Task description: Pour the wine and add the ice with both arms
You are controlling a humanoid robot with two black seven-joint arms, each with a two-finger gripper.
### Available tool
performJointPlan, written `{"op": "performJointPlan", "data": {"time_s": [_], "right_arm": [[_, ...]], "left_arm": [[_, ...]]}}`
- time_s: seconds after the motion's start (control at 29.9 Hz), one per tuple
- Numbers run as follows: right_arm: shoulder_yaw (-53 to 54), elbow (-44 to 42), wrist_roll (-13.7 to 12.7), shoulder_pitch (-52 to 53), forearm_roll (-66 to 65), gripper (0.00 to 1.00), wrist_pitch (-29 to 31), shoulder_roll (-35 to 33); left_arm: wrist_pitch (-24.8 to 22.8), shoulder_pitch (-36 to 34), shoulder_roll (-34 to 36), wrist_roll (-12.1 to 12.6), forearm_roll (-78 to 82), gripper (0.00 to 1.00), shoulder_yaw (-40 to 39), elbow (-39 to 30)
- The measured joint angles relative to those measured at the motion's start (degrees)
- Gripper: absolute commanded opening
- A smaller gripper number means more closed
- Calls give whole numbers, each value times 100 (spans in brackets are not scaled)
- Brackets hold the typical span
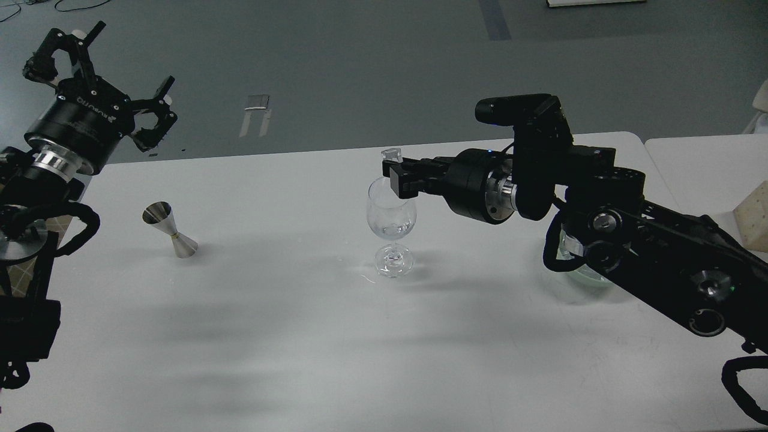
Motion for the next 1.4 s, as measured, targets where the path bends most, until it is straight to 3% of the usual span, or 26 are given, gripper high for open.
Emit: {"op": "performJointPlan", "data": {"time_s": [0.37, 0.5, 0.87, 1.0, 1.4], "right_arm": [[-99, -72, 0, -16, -161, 0, 0, 59], [-128, -169, 0, -32, -175, 15, 0, 141], [-143, -218, 0, -36, -186, 22, 0, 183], [-143, -220, 0, -48, -249, 39, 0, 183], [-126, -220, 0, -148, -465, 46, 0, 199]], "left_arm": [[-4, 0, -13, -6, 0, 98, -1, 0], [-5, 0, -12, -8, 0, 98, -1, 22], [-7, 0, -9, -10, 0, 98, 1, 27], [-79, 0, -30, -10, -9, 98, 0, 27], [-128, 0, -12, -10, -9, 98, -10, 27]]}}
